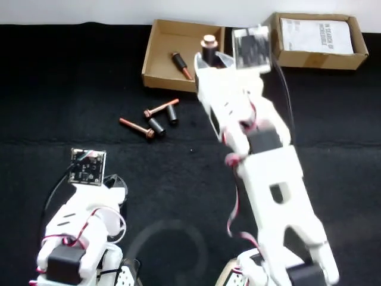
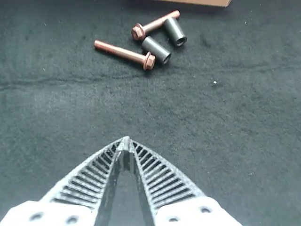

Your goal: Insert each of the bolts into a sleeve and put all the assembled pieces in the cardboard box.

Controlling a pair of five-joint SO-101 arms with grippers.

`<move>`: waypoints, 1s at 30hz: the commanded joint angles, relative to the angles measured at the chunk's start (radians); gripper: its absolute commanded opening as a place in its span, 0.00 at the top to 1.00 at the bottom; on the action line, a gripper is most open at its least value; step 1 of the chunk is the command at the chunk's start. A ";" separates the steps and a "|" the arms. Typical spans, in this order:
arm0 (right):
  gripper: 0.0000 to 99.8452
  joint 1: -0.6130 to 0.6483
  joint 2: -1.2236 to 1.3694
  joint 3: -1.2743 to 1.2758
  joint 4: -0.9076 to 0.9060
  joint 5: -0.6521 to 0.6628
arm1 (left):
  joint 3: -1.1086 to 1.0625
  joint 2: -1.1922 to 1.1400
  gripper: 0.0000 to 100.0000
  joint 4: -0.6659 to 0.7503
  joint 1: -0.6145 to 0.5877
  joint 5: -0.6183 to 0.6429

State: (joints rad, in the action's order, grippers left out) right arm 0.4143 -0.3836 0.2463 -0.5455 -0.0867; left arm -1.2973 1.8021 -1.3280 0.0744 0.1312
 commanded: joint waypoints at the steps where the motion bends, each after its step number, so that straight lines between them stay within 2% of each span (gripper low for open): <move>1: 0.99 -0.008 0.168 -0.354 -0.199 -0.020 | -0.030 -0.001 0.99 0.054 -0.015 0.005; 7: 0.99 -0.007 0.466 -0.776 -0.503 -0.021 | -0.041 -0.001 0.99 0.054 -0.021 0.005; 11: 0.99 -0.021 0.647 -1.046 -0.677 -0.018 | -0.042 -0.002 0.99 0.052 -0.077 0.006; 14: 0.99 -0.028 0.763 -1.210 -0.762 -0.011 | -0.044 -0.002 0.99 0.052 -0.122 0.021; 16: 0.99 -0.028 0.834 -1.283 -0.791 0.054 | -0.045 -0.004 0.99 0.051 -0.148 0.048; 21: 0.99 -0.050 0.992 -1.366 -0.766 0.196 | -0.084 -0.004 0.99 0.058 -0.225 0.052; 24: 0.99 -0.071 1.076 -1.376 -0.664 0.295 | -0.143 -0.004 0.99 0.061 -0.283 0.052; 28: 0.99 -0.093 1.187 -1.380 -0.484 0.417 | -0.255 -0.001 0.99 0.140 -0.351 0.061; 30: 0.99 -0.097 1.234 -1.380 -0.395 0.473 | -0.311 0.005 0.99 0.195 -0.378 0.118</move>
State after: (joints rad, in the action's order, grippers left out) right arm 0.3299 0.8393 -1.0625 -1.0687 0.3107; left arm -1.5612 1.8021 -1.2052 -0.2631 0.1956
